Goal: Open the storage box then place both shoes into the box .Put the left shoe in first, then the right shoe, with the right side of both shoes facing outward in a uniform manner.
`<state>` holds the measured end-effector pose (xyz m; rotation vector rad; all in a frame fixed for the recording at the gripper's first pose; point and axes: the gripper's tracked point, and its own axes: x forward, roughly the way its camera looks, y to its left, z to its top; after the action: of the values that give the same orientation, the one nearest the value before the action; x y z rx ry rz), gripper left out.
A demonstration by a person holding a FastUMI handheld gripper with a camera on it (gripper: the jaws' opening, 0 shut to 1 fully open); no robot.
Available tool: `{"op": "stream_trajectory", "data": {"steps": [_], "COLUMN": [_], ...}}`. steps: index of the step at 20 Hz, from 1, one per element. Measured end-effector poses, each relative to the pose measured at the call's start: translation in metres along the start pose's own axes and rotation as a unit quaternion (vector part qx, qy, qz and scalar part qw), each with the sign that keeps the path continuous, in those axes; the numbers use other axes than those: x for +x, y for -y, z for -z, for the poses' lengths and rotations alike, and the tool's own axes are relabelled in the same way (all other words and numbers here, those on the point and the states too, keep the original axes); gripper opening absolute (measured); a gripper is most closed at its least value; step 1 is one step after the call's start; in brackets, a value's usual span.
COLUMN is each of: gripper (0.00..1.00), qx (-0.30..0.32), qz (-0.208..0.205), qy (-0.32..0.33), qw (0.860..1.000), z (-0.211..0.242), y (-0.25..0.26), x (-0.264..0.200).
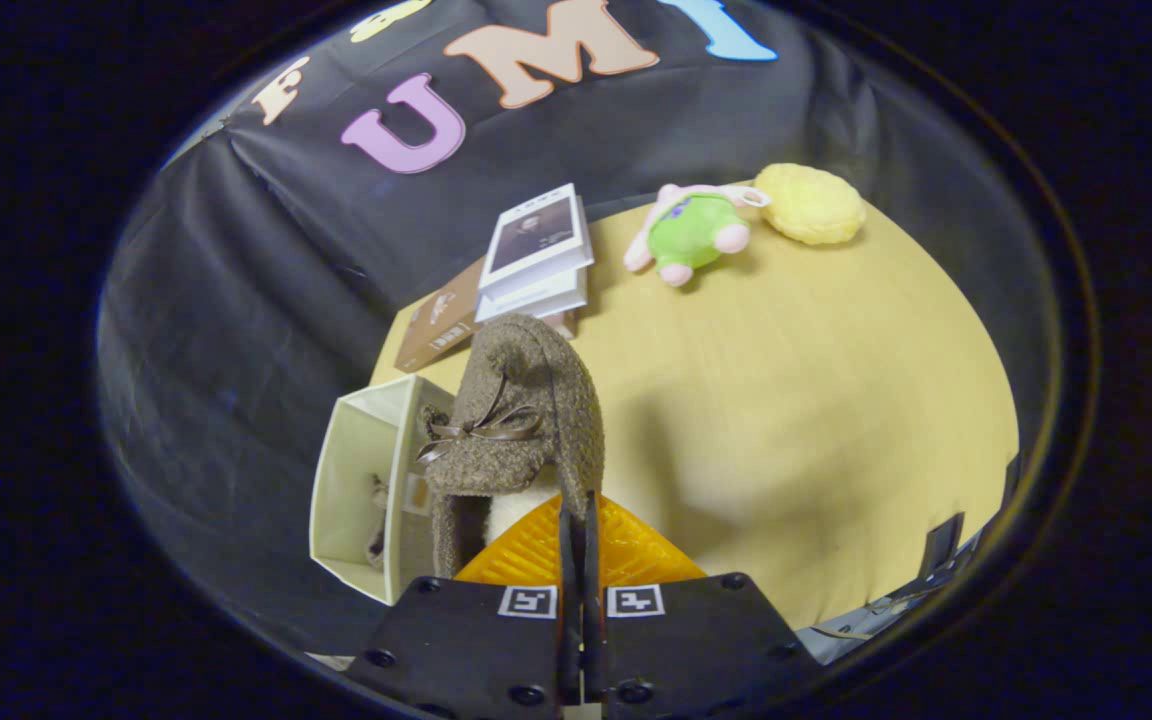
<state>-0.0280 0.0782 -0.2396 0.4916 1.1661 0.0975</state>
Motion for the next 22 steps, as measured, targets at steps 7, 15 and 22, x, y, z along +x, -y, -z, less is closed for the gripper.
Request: {"op": "stream_trajectory", "data": {"steps": [7,15,22], "gripper": [0.05,0.05,0.05], "qx": [-0.024,-0.021,-0.016], "qz": [-0.029,-0.065,-0.030], "qy": [0.020,0.019,0.008], "qw": [0.999,0.998,0.999], "z": [-0.008,0.013,0.052], "y": [-0.075,-0.153,-0.175], "x": [-0.001,0.018,0.051]}}
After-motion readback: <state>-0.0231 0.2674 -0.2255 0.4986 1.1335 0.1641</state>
